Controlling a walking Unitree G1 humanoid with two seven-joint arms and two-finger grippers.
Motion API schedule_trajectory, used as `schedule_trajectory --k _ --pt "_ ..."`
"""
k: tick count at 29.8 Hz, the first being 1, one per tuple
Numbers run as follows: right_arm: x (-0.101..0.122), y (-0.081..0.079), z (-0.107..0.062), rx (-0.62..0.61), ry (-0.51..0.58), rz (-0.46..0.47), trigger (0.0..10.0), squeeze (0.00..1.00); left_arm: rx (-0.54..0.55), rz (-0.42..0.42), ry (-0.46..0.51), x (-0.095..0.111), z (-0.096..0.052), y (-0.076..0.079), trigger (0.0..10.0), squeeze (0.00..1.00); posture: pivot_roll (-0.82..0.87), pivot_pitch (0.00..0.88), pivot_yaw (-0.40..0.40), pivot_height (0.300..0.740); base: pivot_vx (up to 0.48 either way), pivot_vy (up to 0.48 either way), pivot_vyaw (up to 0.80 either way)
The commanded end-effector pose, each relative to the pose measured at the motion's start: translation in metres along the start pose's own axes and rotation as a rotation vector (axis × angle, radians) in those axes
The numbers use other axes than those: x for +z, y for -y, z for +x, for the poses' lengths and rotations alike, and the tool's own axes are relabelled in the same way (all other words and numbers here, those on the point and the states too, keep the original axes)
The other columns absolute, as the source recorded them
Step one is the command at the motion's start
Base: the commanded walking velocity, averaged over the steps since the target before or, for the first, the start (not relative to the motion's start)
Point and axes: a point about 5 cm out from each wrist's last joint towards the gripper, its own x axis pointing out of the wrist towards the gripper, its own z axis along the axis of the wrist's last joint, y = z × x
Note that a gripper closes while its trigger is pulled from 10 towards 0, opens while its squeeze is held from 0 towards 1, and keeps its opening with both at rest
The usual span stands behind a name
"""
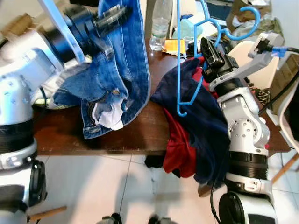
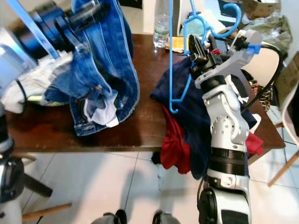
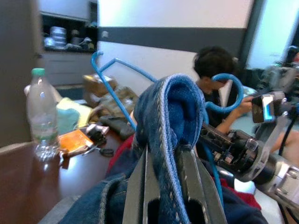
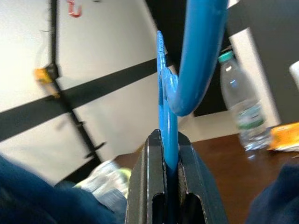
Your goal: Hang hanger
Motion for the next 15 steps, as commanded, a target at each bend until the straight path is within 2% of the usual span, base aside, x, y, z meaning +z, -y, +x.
schedule_trajectory --k 1,2,4,8,15 --pt "-0.001 0.005 -0.005 -0.007 0.0 -0.001 10.0 0.0 -0.035 0.017 -0.005 -0.004 0.007 0.012 10.0 0.0 0.14 0.109 -0.062 0.74 -0.356 0.0 0.0" --pt "0.001 0.005 -0.006 -0.002 0.009 0.014 10.0 0.0 -0.037 0.003 -0.013 -0.01 0.01 0.017 10.0 0.0 0.14 0.109 -0.062 0.74 -0.356 0.0 0.0" --pt "0.001 0.005 -0.006 -0.001 0.011 0.016 10.0 0.0 -0.036 0.001 -0.013 -0.011 0.01 0.018 10.0 0.0 0.14 0.109 -0.062 0.74 -0.356 0.0 0.0" --pt "0.011 0.007 -0.01 0.055 0.045 0.087 10.0 0.0 -0.062 -0.046 0.014 -0.012 0.01 0.021 10.0 0.0 0.14 0.112 -0.063 0.74 -0.358 0.0 0.0" --pt "0.017 0.007 -0.012 0.08 0.065 0.1 10.0 0.0 -0.076 -0.071 0.011 -0.015 0.01 0.023 10.0 0.0 0.14 0.113 -0.064 0.74 -0.358 0.0 0.0"
